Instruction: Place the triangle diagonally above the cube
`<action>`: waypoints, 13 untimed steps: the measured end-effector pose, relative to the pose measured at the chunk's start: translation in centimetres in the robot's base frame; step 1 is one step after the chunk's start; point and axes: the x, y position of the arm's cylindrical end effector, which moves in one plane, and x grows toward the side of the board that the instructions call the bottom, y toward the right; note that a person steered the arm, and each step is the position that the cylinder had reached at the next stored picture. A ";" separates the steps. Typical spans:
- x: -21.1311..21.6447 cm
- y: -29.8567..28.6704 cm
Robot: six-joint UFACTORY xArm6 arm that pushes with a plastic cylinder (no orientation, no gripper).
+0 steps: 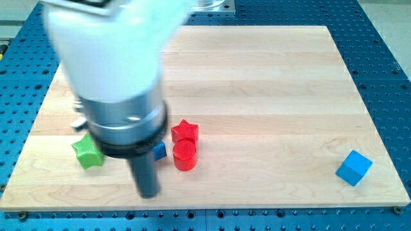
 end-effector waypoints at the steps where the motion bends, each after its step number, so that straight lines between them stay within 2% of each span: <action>1: -5.0 -0.2; 2: -9.8 -1.4; 4: -10.3 3.4; 5: -10.3 9.2; 6: -13.5 10.3; 7: -13.0 13.2; 8: -10.1 19.5; 10: -11.3 16.4; 11: -8.9 19.8; 12: -6.9 18.8; 13: -5.6 21.4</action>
